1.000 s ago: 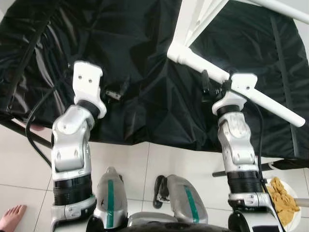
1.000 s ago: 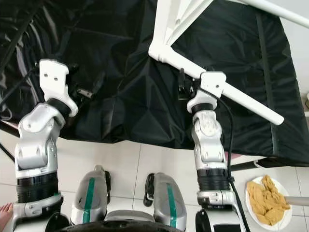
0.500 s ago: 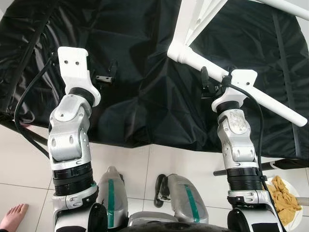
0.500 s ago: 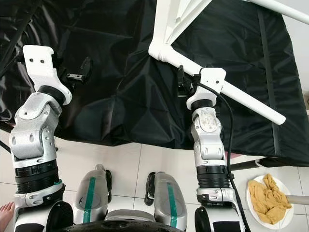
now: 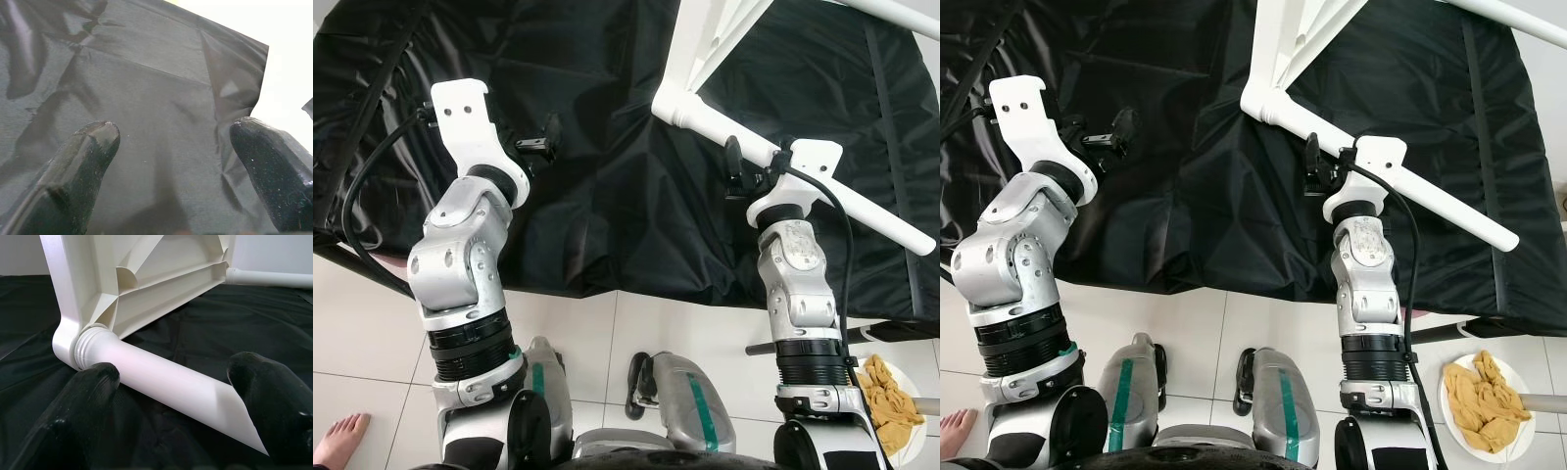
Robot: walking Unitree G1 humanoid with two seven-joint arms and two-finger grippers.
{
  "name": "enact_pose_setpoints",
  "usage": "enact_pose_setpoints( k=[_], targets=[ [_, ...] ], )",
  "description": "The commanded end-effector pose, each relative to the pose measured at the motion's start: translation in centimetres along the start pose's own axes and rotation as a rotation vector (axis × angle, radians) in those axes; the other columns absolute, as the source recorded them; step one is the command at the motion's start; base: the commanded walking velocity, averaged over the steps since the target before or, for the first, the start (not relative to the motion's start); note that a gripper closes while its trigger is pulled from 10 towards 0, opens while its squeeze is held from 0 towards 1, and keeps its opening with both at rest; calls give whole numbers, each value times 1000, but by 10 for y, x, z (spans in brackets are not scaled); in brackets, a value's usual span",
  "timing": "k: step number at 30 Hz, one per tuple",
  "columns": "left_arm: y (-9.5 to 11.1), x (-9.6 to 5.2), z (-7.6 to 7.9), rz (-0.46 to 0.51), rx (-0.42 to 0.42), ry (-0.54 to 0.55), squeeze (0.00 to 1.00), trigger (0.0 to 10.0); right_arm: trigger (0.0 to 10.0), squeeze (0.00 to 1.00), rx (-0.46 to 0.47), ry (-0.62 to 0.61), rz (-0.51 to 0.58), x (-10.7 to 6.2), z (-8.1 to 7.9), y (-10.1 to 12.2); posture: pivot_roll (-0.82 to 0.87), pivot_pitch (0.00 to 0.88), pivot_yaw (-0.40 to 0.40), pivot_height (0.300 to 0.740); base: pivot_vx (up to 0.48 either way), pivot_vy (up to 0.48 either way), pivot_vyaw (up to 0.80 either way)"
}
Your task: Building children table
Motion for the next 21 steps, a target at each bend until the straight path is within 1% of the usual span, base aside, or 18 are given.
enact_pose_setpoints(
  k=[1,2,4,6,7,8,9,10,12,13,21],
  targets=[
    [1,-1,1,-9,5,7,0,10000,10000,0,8,-6,-3,-1,1,1,116,52,-40,740,0,0,0],
    [1,0,1,-12,10,7,0,10000,10000,0,9,-7,-3,0,1,1,116,52,-40,740,0,0,0],
    [5,-1,2,10,42,0,0,10000,10000,0,9,-8,-1,1,1,2,117,51,-40,740,0,0,0],
    [16,-3,1,100,100,6,0,10000,10000,0,-4,-8,10,1,2,3,116,48,-39,740,0,0,0],
    [16,-3,1,100,100,6,0,10000,10000,0,-4,-8,10,1,2,3,116,48,-39,740,0,0,0],
    [22,-5,2,166,132,1,0,10000,10000,0,-14,-11,26,1,3,4,116,47,-40,740,0,0,0],
    [27,-7,3,209,154,-5,0,10000,10000,0,-20,-14,37,1,3,5,116,47,-40,740,0,0,0],
    [27,-9,5,231,165,-18,0,10000,10000,0,-18,-14,55,0,4,6,116,45,-42,740,0,0,0],
    [27,-11,6,241,169,-28,0,10000,10000,0,-16,-13,67,0,4,7,116,45,-42,740,0,0,0],
    [27,-12,7,251,188,-33,0,10000,10000,0,-22,-12,78,0,4,8,116,44,-43,740,0,0,0],
    [24,-9,9,237,200,-50,0,10000,10000,0,-24,-11,96,0,6,10,110,46,-47,740,0,0,0]
  ],
)
Point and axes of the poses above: a point about 5 cm out from each wrist's last joint towards the gripper, its own x axis pointing out of the wrist towards the gripper, its own y axis along the axis of the wrist's last joint, z = x × y, the point moved 2 cm from there along x, pointing out of the wrist towards the gripper, and after that the axes turned 11 degrees about -x, right-handed, at the moved point
